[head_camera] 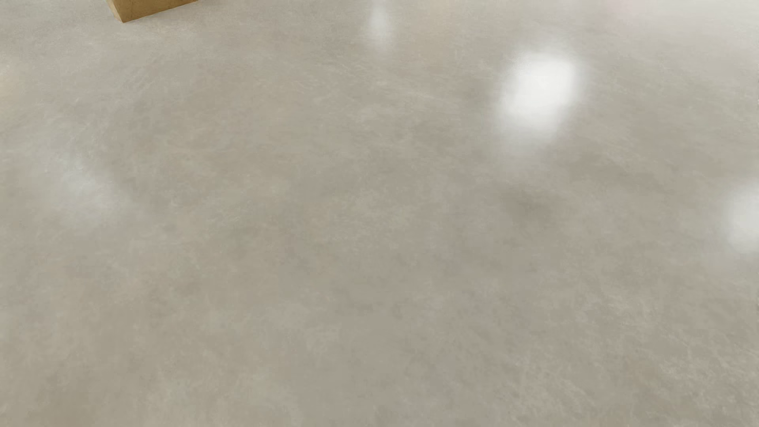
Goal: Approach armchair
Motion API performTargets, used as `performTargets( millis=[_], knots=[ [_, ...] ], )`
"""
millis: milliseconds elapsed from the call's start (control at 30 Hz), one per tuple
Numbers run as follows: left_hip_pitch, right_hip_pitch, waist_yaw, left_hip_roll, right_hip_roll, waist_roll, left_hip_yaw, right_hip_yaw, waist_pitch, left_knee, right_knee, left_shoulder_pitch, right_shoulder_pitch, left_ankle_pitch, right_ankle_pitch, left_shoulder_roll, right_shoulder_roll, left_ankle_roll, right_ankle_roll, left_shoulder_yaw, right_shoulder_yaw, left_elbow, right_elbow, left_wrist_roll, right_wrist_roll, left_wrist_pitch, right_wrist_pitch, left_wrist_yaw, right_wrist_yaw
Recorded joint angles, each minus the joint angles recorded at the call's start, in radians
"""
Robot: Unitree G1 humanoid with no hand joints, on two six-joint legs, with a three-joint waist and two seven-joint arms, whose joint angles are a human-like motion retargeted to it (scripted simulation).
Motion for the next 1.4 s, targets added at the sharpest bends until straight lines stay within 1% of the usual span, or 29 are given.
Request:
performTargets(
  millis=[67, 100, 133, 233, 300, 367, 400, 500, 600, 667, 700, 733, 767, 800, 833, 867, 900, 967, 1033, 1067, 1133, 1167, 1200, 1233, 1267, 1300, 1333, 1367, 1400],
  knots=[
    [-0.018, -0.007, 0.007, -0.003, 0.002, 0.01, 0.0, 0.0, -0.001, 0.019, -0.029, -0.003, 0.004, 0.046, 0.034, -0.002, -0.004, 0.0, 0.0, -0.007, -0.01, -0.003, 0.007, 0.0, 0.0, 0.0, 0.0, 0.0, 0.0],
    [-0.008, -0.002, 0.007, -0.003, 0.011, 0.013, 0.0, 0.0, 0.005, 0.023, 0.244, 0.004, 0.009, 0.053, -0.095, 0.004, -0.006, 0.0, 0.0, -0.013, 0.001, -0.021, 0.003, 0.0, 0.0, 0.0, 0.0, 0.0, 0.0],
    [-0.02, -0.019, -0.02, -0.008, 0.02, 0.018, 0.0, 0.0, -0.003, 0.035, 0.255, 0.004, 0.016, 0.057, -0.227, 0.004, -0.009, 0.0, 0.0, -0.019, -0.006, -0.024, 0.01, 0.0, 0.0, 0.0, 0.0, 0.0, 0.0],
    [0.04, -0.191, -0.053, -0.039, -0.007, -0.005, 0.0, 0.0, 0.057, 0.06, 0.559, -0.001, 0.032, 0.031, -0.267, 0.031, -0.008, 0.0, 0.0, -0.006, -0.046, -0.093, -0.016, 0.0, 0.0, 0.0, 0.0, 0.0, 0.0],
    [0.094, -0.322, -0.113, -0.036, -0.016, -0.011, 0.0, 0.0, 0.085, 0.051, 0.754, -0.011, 0.048, -0.039, -0.273, 0.04, -0.004, 0.0, 0.0, 0.024, -0.067, -0.155, -0.041, 0.0, 0.0, 0.0, 0.0, 0.0, 0.0],
    [0.141, -0.428, -0.201, 0.01, -0.006, 0.029, 0.0, 0.0, 0.084, 0.019, 0.726, -0.05, 0.073, -0.112, -0.257, 0.007, -0.019, 0.0, 0.0, 0.046, -0.065, -0.145, -0.035, 0.0, 0.0, 0.0, 0.0, 0.0, 0.0],
    [0.181, -0.491, -0.213, 0.009, -0.02, 0.022, 0.0, 0.0, 0.084, -0.006, 0.688, -0.043, 0.088, -0.155, -0.223, 0.031, -0.016, 0.0, 0.0, 0.062, -0.065, -0.211, -0.027, 0.0, 0.0, 0.0, 0.0, 0.0, 0.0],
    [0.303, -0.605, -0.241, 0.026, -0.047, 0.029, 0.0, 0.0, 0.109, -0.037, 0.52, -0.1, 0.097, -0.296, -0.091, 0.04, -0.02, 0.0, 0.0, 0.02, -0.037, -0.227, 0.033, 0.0, 0.0, 0.0, 0.0, 0.0, 0.0],
    [0.401, -0.674, -0.281, 0.042, -0.061, 0.028, 0.0, 0.0, 0.105, -0.045, 0.432, -0.141, 0.094, -0.319, -0.098, 0.039, -0.021, 0.0, 0.0, -0.022, 0.012, -0.22, 0.077, 0.0, 0.0, 0.0, 0.0, 0.0, 0.0],
    [0.443, -0.691, -0.32, 0.075, -0.062, 0.037, 0.0, 0.0, 0.092, -0.02, 0.539, -0.121, 0.113, -0.238, -0.118, 0.028, -0.019, 0.0, 0.0, 0.007, -0.026, -0.157, 0.1, 0.0, 0.0, 0.0, 0.0, 0.0, 0.0],
    [0.425, -0.706, -0.334, 0.08, -0.057, 0.05, 0.0, 0.0, 0.082, 0.035, 0.598, -0.096, 0.108, -0.139, -0.13, 0.024, -0.02, 0.0, 0.0, -0.024, -0.023, -0.131, 0.11, 0.0, 0.0, 0.0, 0.0, 0.0, 0.0],
    [0.411, -0.676, -0.329, 0.112, -0.028, 0.071, 0.0, 0.0, 0.084, 0.129, 0.655, -0.086, 0.103, 0.011, -0.162, 0.015, -0.02, 0.0, 0.0, -0.043, -0.005, -0.078, 0.132, 0.0, 0.0, 0.0, 0.0, 0.0, 0.0],
    [0.354, -0.636, -0.309, 0.116, -0.011, 0.063, 0.0, 0.0, 0.082, 0.278, 0.683, -0.063, 0.095, 0.188, -0.204, 0.011, -0.019, 0.0, 0.0, -0.058, 0.001, -0.04, 0.14, 0.0, 0.0, 0.0, 0.0, 0.0, 0.0],
    [0.255, -0.579, -0.277, 0.116, 0.01, 0.048, 0.0, 0.0, 0.082, 0.482, 0.675, -0.051, 0.087, 0.311, -0.238, 0.01, -0.009, 0.0, 0.0, -0.065, -0.007, 0.009, 0.13, 0.0, 0.0, 0.0, 0.0, 0.0, 0.0],
    [0.146, -0.51, -0.254, 0.121, 0.027, 0.047, 0.0, 0.0, 0.099, 0.703, 0.668, -0.032, 0.081, 0.336, -0.271, 0.021, -0.013, 0.0, 0.0, -0.081, -0.008, 0.005, 0.096, 0.0, 0.0, 0.0, 0.0, 0.0, 0.0],
    [0.043, -0.43, -0.2, 0.12, 0.051, 0.033, 0.0, 0.0, 0.11, 0.853, 0.635, -0.008, 0.069, 0.304, -0.297, 0.021, -0.007, 0.0, 0.0, -0.061, -0.013, 0.013, 0.064, 0.0, 0.0, 0.0, 0.0, 0.0, 0.0],
    [-0.066, -0.345, -0.139, 0.104, 0.049, 0.016, 0.0, 0.0, 0.108, 0.913, 0.59, 0.021, 0.059, 0.285, -0.31, 0.015, -0.007, 0.0, 0.0, -0.032, -0.01, 0.01, 0.03, 0.0, 0.0, 0.0, 0.0, 0.0, 0.0],
    [-0.248, -0.16, -0.03, 0.078, 0.049, -0.015, 0.0, 0.0, 0.128, 0.746, 0.451, 0.031, 0.036, 0.318, -0.29, 0.023, -0.013, 0.0, 0.0, -0.067, -0.047, 0.033, -0.047, 0.0, 0.0, 0.0, 0.0, 0.0, 0.0],
    [-0.36, 0.019, 0.063, 0.078, 0.036, -0.038, 0.0, 0.0, 0.125, 0.372, 0.33, 0.072, 0.021, 0.442, -0.31, 0.035, -0.028, 0.0, 0.0, -0.048, -0.053, 0.013, -0.121, 0.0, 0.0, 0.0, 0.0, 0.0, 0.0],
    [-0.406, 0.089, 0.099, 0.083, 0.03, -0.041, 0.0, 0.0, 0.115, 0.202, 0.293, 0.078, 0.007, 0.389, -0.334, 0.035, -0.04, 0.0, 0.0, -0.044, -0.062, 0.009, -0.157, 0.0, 0.0, 0.0, 0.0, 0.0, 0.0],
    [-0.469, 0.21, 0.148, 0.097, 0.016, -0.047, 0.0, 0.0, 0.104, 0.036, 0.27, 0.093, -0.028, 0.018, -0.385, 0.043, -0.059, 0.0, 0.0, -0.046, -0.063, -0.003, -0.193, 0.0, 0.0, 0.0, 0.0, 0.0, 0.0],
    [-0.478, 0.22, 0.169, 0.129, 0.017, -0.052, 0.0, 0.0, 0.1, 0.077, 0.282, 0.09, -0.054, 0.013, -0.382, 0.039, -0.058, 0.0, 0.0, -0.028, -0.076, -0.001, -0.196, 0.0, 0.0, 0.0, 0.0, 0.0, 0.0],
    [-0.512, 0.276, 0.201, 0.105, -0.002, -0.054, 0.0, 0.0, 0.107, 0.072, 0.311, 0.102, -0.046, 0.188, -0.361, 0.04, -0.053, 0.0, 0.0, -0.039, -0.086, 0.007, -0.178, 0.0, 0.0, 0.0, 0.0, 0.0, 0.0],
    [-0.554, 0.26, 0.223, 0.105, -0.022, -0.065, 0.0, 0.0, 0.096, 0.159, 0.373, 0.097, -0.036, 0.386, -0.277, 0.034, -0.047, 0.0, 0.0, -0.037, -0.111, 0.015, -0.164, 0.0, 0.0, 0.0, 0.0, 0.0, 0.0],
    [-0.556, 0.239, 0.202, 0.064, -0.064, -0.099, 0.0, 0.0, 0.085, 0.238, 0.481, 0.1, -0.025, 0.476, -0.122, 0.031, -0.025, 0.0, 0.0, -0.039, -0.117, 0.041, -0.126, 0.0, 0.0, 0.0, 0.0, 0.0, 0.0],
    [-0.518, 0.184, 0.16, 0.028, -0.069, -0.101, 0.0, 0.0, 0.075, 0.284, 0.651, 0.089, -0.003, 0.471, 0.039, 0.028, -0.021, 0.0, 0.0, -0.064, -0.106, 0.061, -0.087, 0.0, 0.0, 0.0, 0.0, 0.0, 0.0],
    [-0.47, 0.071, 0.124, -0.018, -0.086, -0.101, 0.0, 0.0, 0.066, 0.3, 0.858, 0.077, 0.011, 0.443, 0.112, 0.022, -0.026, 0.0, 0.0, -0.067, -0.073, 0.067, -0.067, 0.0, 0.0, 0.0, 0.0, 0.0, 0.0],
    [-0.396, -0.042, 0.087, -0.054, -0.114, -0.112, 0.0, 0.0, 0.061, 0.285, 1.042, 0.068, 0.041, 0.376, 0.027, 0.006, -0.021, 0.0, 0.0, -0.001, -0.089, 0.08, -0.076, 0.0, 0.0, 0.0, 0.0, 0.0, 0.0],
    [-0.269, -0.121, 0.037, -0.059, -0.097, -0.093, 0.0, 0.0, 0.078, 0.232, 1.121, 0.053, 0.049, 0.299, -0.111, 0.01, -0.022, 0.0, 0.0, 0.003, -0.071, 0.066, -0.06, 0.0, 0.0, 0.0, 0.0, 0.0, 0.0]
  ],
)
